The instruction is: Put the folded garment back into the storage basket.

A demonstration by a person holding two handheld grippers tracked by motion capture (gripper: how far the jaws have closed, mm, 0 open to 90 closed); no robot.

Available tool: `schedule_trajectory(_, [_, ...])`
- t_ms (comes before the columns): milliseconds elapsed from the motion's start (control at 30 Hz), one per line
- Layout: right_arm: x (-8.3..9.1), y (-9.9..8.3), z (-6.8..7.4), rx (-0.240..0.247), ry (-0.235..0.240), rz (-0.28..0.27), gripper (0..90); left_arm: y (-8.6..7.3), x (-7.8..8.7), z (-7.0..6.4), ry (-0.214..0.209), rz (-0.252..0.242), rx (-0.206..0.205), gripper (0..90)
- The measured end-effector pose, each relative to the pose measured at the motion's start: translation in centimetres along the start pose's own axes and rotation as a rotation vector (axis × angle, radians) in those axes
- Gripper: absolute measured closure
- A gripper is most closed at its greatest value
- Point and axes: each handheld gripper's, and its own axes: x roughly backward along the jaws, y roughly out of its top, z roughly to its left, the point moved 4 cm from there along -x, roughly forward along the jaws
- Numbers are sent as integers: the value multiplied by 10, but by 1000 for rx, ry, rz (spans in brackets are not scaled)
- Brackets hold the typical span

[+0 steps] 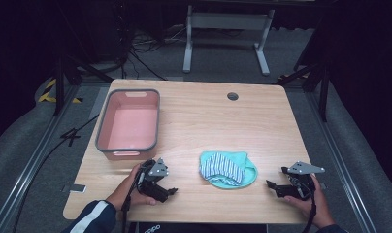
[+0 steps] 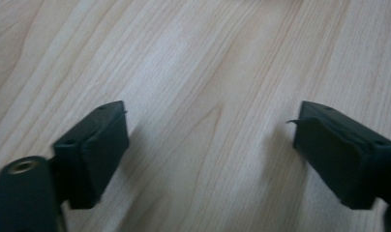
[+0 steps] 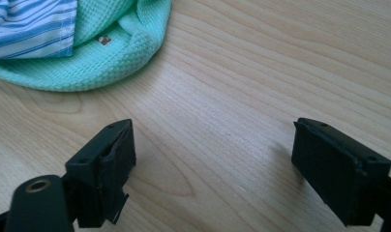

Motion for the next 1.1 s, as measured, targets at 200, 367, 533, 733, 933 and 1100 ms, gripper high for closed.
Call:
schedule_trajectory(200, [4,12,7,16,18,-10,277,25,-5,-4,-19,-17,-22,252])
schedule_trajectory(367, [6,33,18,35,41,-44,308,52,-12,-3,4,-50,-24,302])
schedule_trajectory(533, [-4,53,31,75,41,-30,347,73,-25,3,27,-68,-24,350])
schedule_trajectory(733, [-25,71,39,101,39,-14,368,87,-45,15,42,-89,39,365])
schedule_trajectory(933, [-41,78,42,88,48,3,374,89,-67,24,41,-65,70,362])
schedule_trajectory(1100, [-50,77,42,68,52,23,363,87,-74,26,4,-61,95,331])
